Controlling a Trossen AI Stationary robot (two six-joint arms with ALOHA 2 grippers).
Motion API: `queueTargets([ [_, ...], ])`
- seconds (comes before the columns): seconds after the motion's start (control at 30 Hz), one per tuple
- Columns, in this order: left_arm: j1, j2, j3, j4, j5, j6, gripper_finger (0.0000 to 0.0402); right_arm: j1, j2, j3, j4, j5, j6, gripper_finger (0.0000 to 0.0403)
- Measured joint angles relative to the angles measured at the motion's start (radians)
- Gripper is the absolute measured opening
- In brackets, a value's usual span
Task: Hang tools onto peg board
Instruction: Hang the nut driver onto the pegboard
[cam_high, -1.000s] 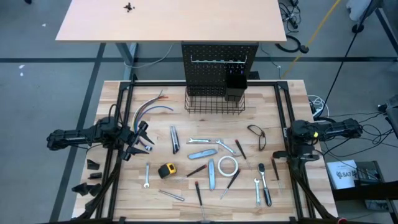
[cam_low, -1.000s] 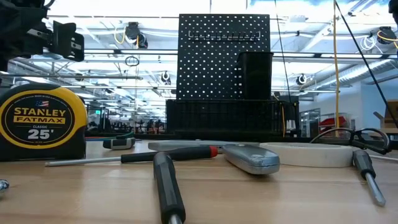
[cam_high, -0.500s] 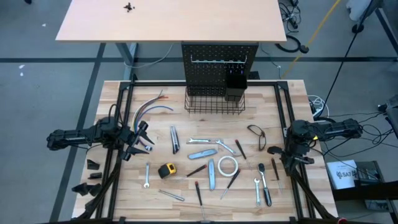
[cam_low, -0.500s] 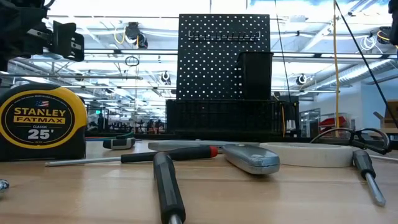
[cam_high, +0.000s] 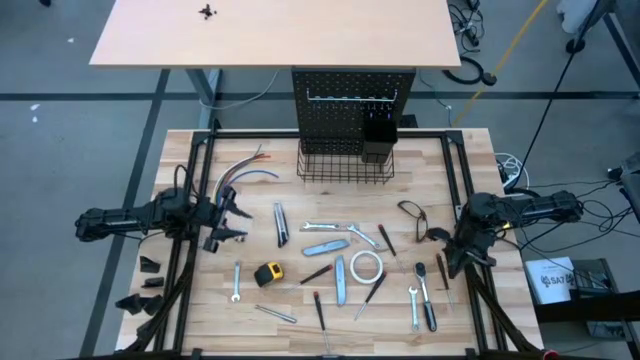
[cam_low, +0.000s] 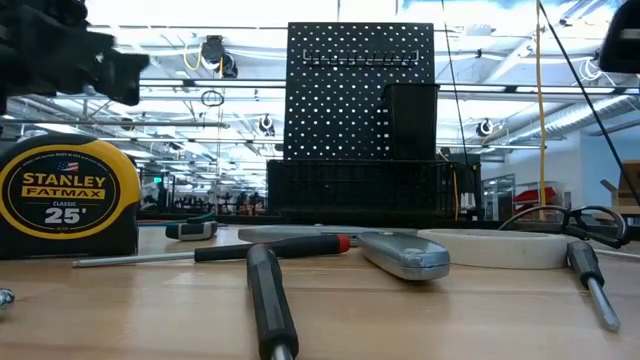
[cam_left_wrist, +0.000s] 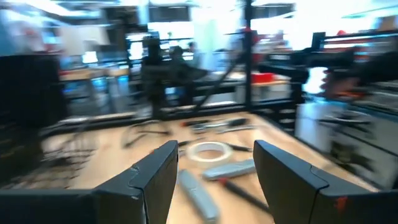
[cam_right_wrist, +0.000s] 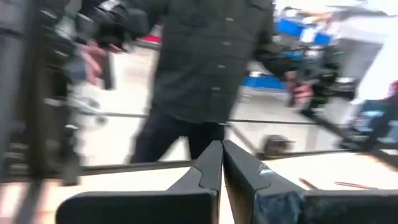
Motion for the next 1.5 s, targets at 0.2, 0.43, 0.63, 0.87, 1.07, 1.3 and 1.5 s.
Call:
queueTargets([
  [0.2, 0.000, 0.000, 0.000, 0.004, -0.181, 0.003, 0.0215, 0.000, 0.000, 0.000, 0.021, 0.285, 0.010, 0.0011],
  [0.43, 0.000, 0.000, 0.000, 0.022, -0.216, -0.064, 0.0215, 0.000, 0.000, 0.000, 0.070, 0.546, 0.186, 0.0011],
  [0.63, 0.000, 0.001, 0.014, 0.044, -0.216, -0.110, 0.0215, 0.000, 0.000, 0.000, 0.108, 0.767, 0.575, 0.0011],
  [0.87, 0.000, 0.020, 0.105, 0.043, -0.236, -0.123, 0.0215, -0.001, 0.000, 0.000, 0.233, 0.830, 0.670, 0.0011],
  [1.07, 0.000, 0.097, 0.220, 0.028, -0.259, -0.133, 0.0215, -0.035, 0.000, 0.000, 0.390, 0.998, 0.780, 0.0011],
  [1.3, 0.000, 0.279, 0.406, 0.014, -0.271, -0.135, 0.0215, -0.072, 0.000, 0.000, 0.588, 1.030, 0.799, 0.0009],
  [1.5, 0.000, 0.437, 0.578, -0.035, -0.271, -0.210, 0.0215, -0.092, 0.000, 0.057, 0.602, 0.970, 0.837, 0.0005],
])
